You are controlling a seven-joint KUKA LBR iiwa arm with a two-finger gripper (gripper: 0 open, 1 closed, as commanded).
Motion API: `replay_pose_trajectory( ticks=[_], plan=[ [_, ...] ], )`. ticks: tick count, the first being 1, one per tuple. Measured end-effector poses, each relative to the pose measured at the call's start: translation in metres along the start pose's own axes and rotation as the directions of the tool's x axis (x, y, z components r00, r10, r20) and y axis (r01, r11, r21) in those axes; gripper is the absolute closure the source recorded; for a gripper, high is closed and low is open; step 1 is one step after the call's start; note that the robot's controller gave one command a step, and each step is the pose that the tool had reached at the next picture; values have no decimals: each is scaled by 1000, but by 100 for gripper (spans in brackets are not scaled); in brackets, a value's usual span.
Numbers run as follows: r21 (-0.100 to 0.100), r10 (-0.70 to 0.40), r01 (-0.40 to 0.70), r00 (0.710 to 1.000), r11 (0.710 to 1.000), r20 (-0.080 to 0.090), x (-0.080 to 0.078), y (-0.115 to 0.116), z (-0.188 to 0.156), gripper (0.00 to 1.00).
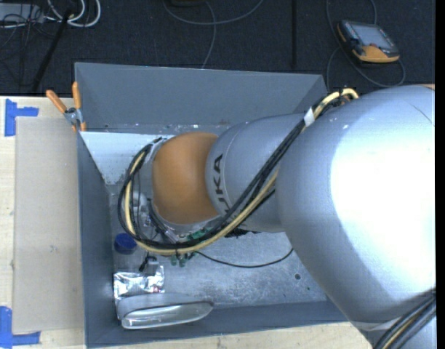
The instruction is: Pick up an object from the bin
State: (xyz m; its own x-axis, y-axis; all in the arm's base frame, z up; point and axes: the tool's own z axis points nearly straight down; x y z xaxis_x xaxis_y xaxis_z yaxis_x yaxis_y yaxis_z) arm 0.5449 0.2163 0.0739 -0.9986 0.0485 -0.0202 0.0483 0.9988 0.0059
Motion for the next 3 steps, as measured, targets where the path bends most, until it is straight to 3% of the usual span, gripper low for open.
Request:
replay_pose_trajectory(
  ticks=[1,2,3],
  plan=[
    [0,285,-285,959,959,-2,60,-7,-2,0],
    [2,563,-563,826,826,-15,58,-115,-4,0],
    [9,563,-563,826,827,-22,61,-115,-3,100]
  ],
)
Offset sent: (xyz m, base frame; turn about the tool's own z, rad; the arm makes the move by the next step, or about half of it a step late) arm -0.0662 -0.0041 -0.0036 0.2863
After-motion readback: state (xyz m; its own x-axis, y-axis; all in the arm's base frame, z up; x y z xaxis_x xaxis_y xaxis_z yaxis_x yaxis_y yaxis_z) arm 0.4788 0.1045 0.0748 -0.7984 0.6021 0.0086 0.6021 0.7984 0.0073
